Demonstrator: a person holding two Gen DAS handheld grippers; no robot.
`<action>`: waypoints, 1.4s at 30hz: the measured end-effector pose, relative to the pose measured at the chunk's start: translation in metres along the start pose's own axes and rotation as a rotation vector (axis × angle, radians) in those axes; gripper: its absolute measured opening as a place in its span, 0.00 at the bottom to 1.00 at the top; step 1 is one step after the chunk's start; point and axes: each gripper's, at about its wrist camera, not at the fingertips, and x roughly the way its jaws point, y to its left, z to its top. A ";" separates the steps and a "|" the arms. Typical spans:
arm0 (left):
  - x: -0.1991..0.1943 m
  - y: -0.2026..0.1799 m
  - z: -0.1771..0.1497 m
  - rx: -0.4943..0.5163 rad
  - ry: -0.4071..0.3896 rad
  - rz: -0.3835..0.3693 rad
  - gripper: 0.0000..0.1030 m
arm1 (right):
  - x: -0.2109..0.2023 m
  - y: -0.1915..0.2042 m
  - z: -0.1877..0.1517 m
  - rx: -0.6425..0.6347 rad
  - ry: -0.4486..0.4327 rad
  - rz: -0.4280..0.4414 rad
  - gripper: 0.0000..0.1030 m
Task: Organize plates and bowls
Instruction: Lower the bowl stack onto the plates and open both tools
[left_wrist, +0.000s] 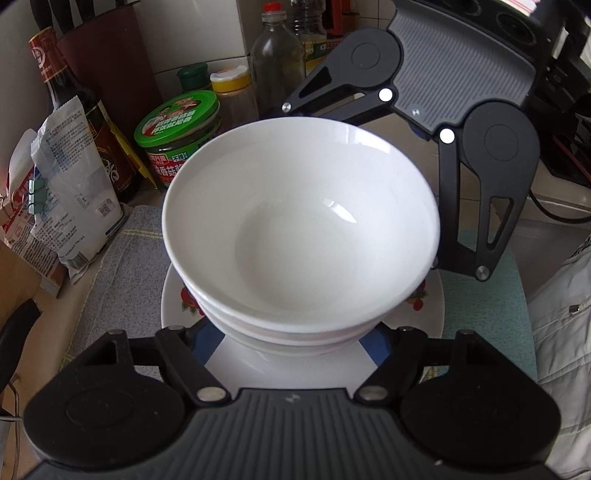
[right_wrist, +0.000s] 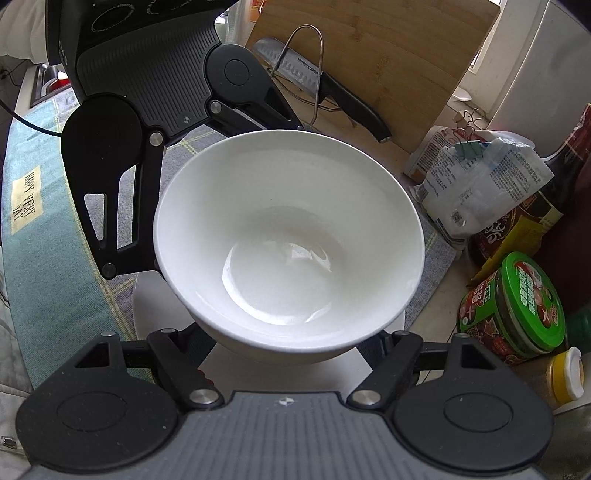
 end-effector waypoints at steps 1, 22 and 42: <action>0.001 0.001 0.000 -0.004 0.001 -0.004 0.75 | 0.001 0.000 0.000 0.000 0.003 0.004 0.80; -0.006 -0.001 -0.005 -0.030 -0.035 0.032 0.94 | -0.003 -0.001 0.001 0.027 -0.057 -0.020 1.00; -0.067 -0.033 -0.027 -0.311 -0.212 0.346 0.99 | -0.024 0.024 -0.002 0.119 -0.045 -0.161 1.00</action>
